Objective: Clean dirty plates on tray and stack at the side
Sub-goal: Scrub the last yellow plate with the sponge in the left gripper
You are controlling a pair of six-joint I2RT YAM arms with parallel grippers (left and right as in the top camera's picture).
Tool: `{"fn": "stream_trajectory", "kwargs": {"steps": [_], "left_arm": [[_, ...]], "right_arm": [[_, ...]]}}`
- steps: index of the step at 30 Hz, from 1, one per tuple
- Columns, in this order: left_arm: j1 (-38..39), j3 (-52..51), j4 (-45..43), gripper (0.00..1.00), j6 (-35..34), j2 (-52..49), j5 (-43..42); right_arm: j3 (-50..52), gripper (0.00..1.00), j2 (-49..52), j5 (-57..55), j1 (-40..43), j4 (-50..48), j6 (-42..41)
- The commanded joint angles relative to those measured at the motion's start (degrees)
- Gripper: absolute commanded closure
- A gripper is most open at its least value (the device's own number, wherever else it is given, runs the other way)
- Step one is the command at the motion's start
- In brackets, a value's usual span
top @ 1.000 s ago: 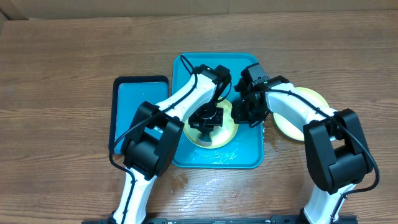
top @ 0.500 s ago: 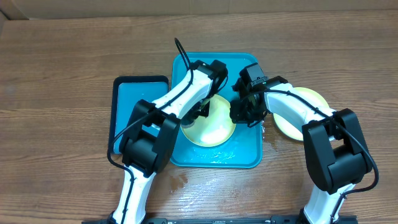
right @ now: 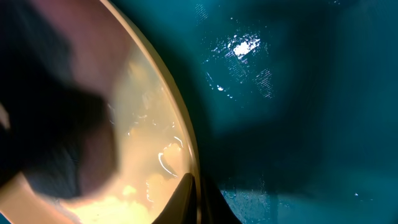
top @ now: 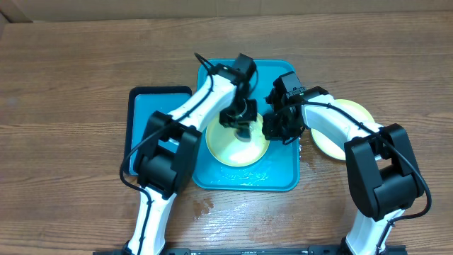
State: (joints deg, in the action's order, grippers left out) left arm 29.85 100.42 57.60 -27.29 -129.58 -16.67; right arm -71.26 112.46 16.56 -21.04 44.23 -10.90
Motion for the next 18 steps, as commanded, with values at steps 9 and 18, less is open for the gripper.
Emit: {"fn": "stream_trajectory", "kwargs": {"steps": [9,18], "left_arm": [[-4.1,-1.0,10.3,0.96,3.6,5.4,0.0],[-14.7,-1.0,15.0,0.96,5.0,25.1,18.5]], "right_arm": [[0.8,0.96,1.9,-3.8,0.3,1.0,0.7],[0.8,0.96,1.9,-3.9,0.3,1.1,0.7]]}}
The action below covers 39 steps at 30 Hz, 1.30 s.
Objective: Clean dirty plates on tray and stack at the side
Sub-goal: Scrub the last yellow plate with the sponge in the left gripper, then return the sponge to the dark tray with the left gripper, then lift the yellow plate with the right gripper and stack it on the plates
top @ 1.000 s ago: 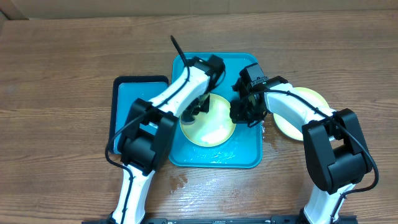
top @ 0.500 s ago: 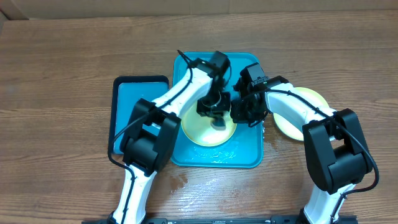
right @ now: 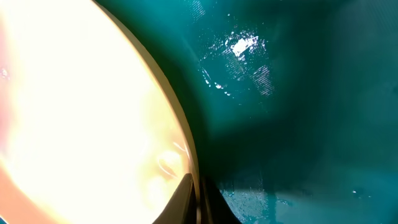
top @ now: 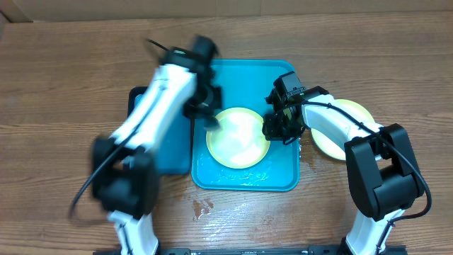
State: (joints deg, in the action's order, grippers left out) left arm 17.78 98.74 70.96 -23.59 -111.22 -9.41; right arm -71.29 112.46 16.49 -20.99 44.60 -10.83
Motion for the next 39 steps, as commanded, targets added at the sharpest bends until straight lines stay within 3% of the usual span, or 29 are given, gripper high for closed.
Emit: {"fn": "stream_trajectory", "kwargs": {"steps": [1,6,13,17,21,25,31,36,39], "left_arm": [[-3.7,0.6,2.4,0.96,1.3,7.5,14.0],[-8.9,-2.9,3.1,0.96,1.3,7.4,19.4],[-11.5,-19.6,-10.1,0.96,1.3,7.4,15.5],[-11.5,-21.4,-11.5,0.83,1.3,7.4,15.1],[-11.7,-18.5,-8.9,0.78,1.3,8.0,15.1],[-12.5,-12.8,-4.5,0.56,1.4,9.6,13.5],[-15.4,-1.0,3.3,0.43,1.9,14.3,11.4],[-18.4,9.3,8.3,0.31,4.0,20.6,8.5],[-19.1,13.0,8.9,0.14,3.9,25.1,7.9]], "right_arm": [[0.8,0.96,1.9,-3.8,0.3,0.7,0.6],[0.8,0.96,1.9,-3.8,0.3,0.3,0.6],[0.8,0.96,1.9,-3.8,0.3,-0.1,-1.2],[-0.1,0.96,1.9,-3.6,0.3,1.6,-1.2],[-4.9,0.96,1.0,-3.6,0.3,7.6,-0.8],[-12.0,0.96,-2.1,-4.1,-0.7,13.1,2.8],[-27.4,0.96,-4.0,-12.2,-6.0,20.1,5.7],[-34.8,0.96,-4.0,-15.5,-12.6,15.4,6.6],[-34.6,0.96,-3.4,-20.1,-17.7,7.8,6.6]]}}
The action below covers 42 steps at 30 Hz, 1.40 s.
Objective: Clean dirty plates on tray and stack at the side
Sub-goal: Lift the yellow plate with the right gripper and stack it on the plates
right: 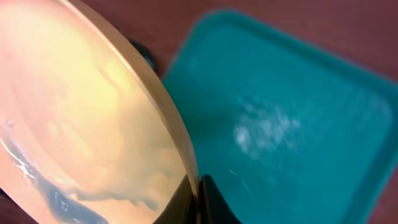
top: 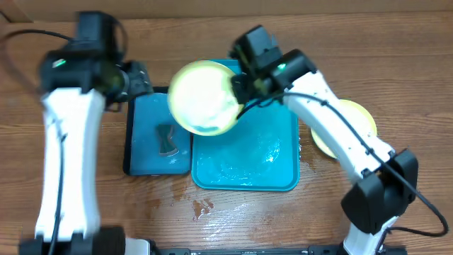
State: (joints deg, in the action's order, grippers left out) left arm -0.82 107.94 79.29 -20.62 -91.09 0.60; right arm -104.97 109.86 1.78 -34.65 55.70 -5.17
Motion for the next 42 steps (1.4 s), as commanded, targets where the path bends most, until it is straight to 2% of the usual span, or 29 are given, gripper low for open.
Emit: {"fn": "stream_trajectory", "kwargs": {"steps": [1,2,11,14,25,30,42], "left_arm": [[-0.4,4.4,0.6,0.07,1.0,6.1,-2.1],[-0.4,4.8,0.5,0.00,1.0,7.5,-2.1],[-0.4,5.2,1.8,0.00,2.9,17.2,1.9],[-0.4,5.2,2.8,0.00,2.8,17.7,4.1],[-0.4,5.0,3.2,0.00,2.9,16.3,4.1],[-0.4,5.0,3.1,0.00,2.8,15.8,4.1],[-0.4,5.0,2.8,0.00,2.2,15.8,4.0]], "right_arm": [[-0.9,0.96,-0.5,-6.3,-5.1,-4.6,1.0],[-0.8,0.96,0.1,-7.5,-6.6,-6.4,1.0],[-0.9,0.96,2.6,-27.8,-17.5,-13.1,0.9],[-0.9,0.96,1.6,-33.1,-20.4,-13.7,0.9],[-0.9,0.96,-0.8,-52.2,-28.1,-13.4,1.4],[-0.9,0.96,-1.0,-56.8,-30.1,-13.4,5.1],[-0.9,0.96,-1.0,-58.3,-31.5,-12.8,5.5]]}}
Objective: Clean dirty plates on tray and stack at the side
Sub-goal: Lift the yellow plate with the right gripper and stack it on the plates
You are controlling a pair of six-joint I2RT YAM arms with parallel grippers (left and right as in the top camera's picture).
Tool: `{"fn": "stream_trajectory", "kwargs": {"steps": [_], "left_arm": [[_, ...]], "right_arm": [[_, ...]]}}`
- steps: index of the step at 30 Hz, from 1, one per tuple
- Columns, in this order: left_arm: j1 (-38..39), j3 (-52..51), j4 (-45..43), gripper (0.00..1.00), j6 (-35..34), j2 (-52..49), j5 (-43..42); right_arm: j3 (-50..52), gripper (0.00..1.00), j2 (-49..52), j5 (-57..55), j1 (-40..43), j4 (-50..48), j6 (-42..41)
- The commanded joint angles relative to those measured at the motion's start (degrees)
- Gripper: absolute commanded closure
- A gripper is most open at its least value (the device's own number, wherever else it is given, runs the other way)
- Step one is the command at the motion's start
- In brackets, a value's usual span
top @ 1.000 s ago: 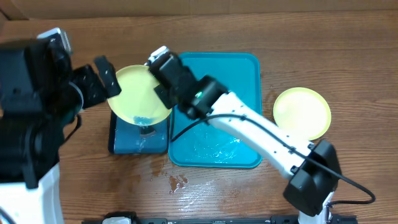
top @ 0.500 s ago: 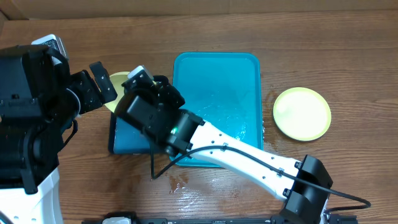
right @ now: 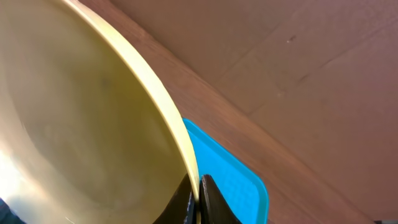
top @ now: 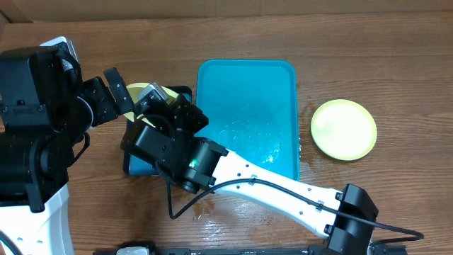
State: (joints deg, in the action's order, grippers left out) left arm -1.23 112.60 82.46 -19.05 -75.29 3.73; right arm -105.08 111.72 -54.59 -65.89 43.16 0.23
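My right gripper (right: 198,199) is shut on the rim of a yellow plate (right: 87,137), held tilted on edge. In the overhead view that plate (top: 136,95) shows only partly, above the small blue tray (top: 130,167) at the left, with my right arm stretched across the table to it. The large blue tray (top: 248,106) in the middle holds no plates and looks wet. A second yellow plate (top: 344,129) lies on the table to its right. My left gripper (top: 117,92) hangs close to the held plate; its jaws are unclear. The sponge is hidden.
My left arm (top: 35,120) rises large at the left edge, near the camera. The right arm (top: 269,185) crosses the front of the table from the lower right. A cardboard wall (top: 226,6) runs along the back.
My right gripper has carried the plate from over the large tray's upper left corner to above the small left tray. The sponge on that tray is now covered by my right arm.
My left gripper pressed a sponge on the plate in the large tray while my right gripper gripped its rim. Then the left arm had moved left. Later the sponge lay on the small tray and the plate was lifted. Now it hangs over the small tray.
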Motion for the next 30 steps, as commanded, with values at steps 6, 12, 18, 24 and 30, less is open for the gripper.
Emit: {"fn": "stream_trajectory", "kwargs": {"steps": [6,12,18,24,30], "left_arm": [[0.0,0.3,-0.4,0.00,0.6,0.0,0.9],[0.0,0.3,-0.4,0.00,0.6,0.0,0.9],[0.0,0.3,-0.4,0.00,0.6,0.0,0.9],[0.0,0.3,-0.4,0.00,0.6,0.0,0.9],[0.0,0.3,-0.4,0.00,0.6,0.0,0.9]], "right_arm": [[-0.8,0.96,-2.9,-2.0,-0.2,-0.2,0.1],[-0.8,0.96,-2.9,-2.0,-0.2,-0.2,0.1],[-0.8,0.96,-2.9,-2.0,-0.2,-0.2,0.1],[-0.8,0.96,-2.9,-2.0,-0.2,-0.2,0.1],[-0.7,0.96,-2.9,-1.8,0.9,0.8,-4.6]]}}
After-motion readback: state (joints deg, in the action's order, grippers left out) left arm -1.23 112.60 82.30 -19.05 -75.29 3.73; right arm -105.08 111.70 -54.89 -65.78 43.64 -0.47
